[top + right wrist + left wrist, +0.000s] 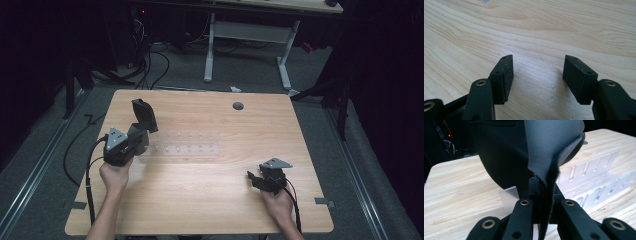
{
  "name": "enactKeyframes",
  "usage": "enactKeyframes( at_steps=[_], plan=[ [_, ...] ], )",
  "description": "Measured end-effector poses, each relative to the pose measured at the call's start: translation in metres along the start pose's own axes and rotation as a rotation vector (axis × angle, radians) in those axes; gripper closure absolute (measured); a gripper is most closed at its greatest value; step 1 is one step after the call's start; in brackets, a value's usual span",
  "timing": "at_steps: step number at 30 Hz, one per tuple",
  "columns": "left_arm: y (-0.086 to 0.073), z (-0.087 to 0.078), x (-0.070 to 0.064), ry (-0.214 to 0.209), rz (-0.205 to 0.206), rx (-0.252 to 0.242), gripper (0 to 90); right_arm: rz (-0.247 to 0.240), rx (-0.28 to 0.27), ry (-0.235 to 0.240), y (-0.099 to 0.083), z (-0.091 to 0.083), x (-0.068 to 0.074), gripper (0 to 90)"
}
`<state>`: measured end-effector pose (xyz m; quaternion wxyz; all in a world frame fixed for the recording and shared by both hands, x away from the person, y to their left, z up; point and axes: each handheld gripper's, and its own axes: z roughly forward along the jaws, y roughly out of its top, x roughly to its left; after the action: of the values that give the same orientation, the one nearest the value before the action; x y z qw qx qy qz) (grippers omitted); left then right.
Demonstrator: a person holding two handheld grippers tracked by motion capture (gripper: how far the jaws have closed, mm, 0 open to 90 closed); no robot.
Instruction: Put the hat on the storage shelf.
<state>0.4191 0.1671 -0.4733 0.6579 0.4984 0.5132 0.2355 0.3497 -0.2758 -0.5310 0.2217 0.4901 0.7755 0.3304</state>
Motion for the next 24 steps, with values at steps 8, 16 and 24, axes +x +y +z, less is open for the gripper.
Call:
enactKeyframes(
  at_steps=[8,16,24],
  plan=[
    [0.0,-0.003,-0.001,0.011,-0.013,0.051,80.4,0.001,0.0,0.0,0.0,0.0,0.0,42.1],
    [0.004,-0.008,0.002,0.039,-0.065,0.075,66.7,0.0,0.0,-0.001,0.0,0.0,0.0,42.0],
    [-0.001,-0.02,0.012,0.08,-0.088,0.093,46.1,0.001,0.0,0.0,0.0,0.0,0.0,42.0]
  ],
)
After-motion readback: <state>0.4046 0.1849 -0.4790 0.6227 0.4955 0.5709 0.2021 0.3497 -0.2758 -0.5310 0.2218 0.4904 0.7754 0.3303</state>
